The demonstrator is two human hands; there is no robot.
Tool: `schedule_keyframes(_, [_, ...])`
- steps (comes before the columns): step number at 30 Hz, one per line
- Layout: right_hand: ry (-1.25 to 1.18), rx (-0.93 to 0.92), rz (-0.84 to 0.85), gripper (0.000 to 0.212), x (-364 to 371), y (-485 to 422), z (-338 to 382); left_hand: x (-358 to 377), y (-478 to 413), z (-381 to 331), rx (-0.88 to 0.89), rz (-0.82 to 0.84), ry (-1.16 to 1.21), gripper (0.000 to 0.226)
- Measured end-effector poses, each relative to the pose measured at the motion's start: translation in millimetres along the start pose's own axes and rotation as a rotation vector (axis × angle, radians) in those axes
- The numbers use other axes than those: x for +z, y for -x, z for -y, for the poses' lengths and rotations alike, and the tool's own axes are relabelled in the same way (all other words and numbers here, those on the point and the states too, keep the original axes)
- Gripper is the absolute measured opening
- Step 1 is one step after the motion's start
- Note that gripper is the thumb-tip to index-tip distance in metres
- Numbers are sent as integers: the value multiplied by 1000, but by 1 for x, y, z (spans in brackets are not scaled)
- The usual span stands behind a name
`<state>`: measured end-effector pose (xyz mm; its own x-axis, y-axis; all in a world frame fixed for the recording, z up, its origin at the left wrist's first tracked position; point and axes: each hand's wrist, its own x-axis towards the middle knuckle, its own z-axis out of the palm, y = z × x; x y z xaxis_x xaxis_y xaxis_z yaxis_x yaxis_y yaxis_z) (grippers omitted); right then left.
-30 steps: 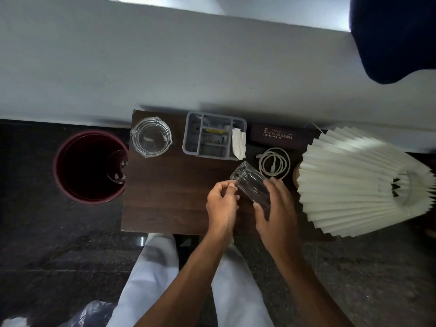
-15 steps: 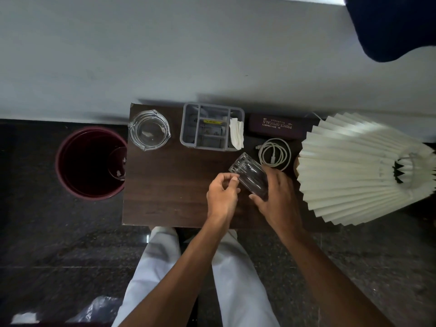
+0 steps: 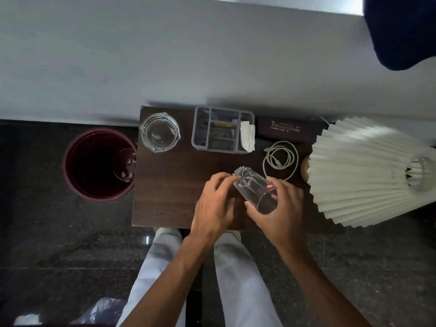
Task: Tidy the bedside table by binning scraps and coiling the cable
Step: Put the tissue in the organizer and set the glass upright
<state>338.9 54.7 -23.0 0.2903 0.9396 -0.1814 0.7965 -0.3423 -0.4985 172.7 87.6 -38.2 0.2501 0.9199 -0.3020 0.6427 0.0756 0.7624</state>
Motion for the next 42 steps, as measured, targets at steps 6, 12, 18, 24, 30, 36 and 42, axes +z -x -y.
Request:
schedule_keyframes(6, [-92,-86,53,84,-3,-6,24,-17,-3,11,137,145,-23,77])
schedule_keyframes(12, [-142,-164,86,95,-15,-9,56,-37,-5,13,236,7,116,73])
schedule_keyframes(18, [-338,-214,435,109,-33,-26,82,-76,2,32,67,-7,443,79])
schedule_keyframes(24, [-263,-320,620,94,-18,-44,91,-109,5,51,-27,86,479,78])
schedule_keyframes(30, [-383,-300,620,87,11,-48,122,-127,6,62,10,83,451,81])
schedule_keyframes(36, [-403,-299,494,82,34,-62,152,-147,-5,77,-48,-76,509,84])
schedule_keyframes(42, [-389,-303,304,83,58,-85,182,-172,-35,75,-247,-217,763,25])
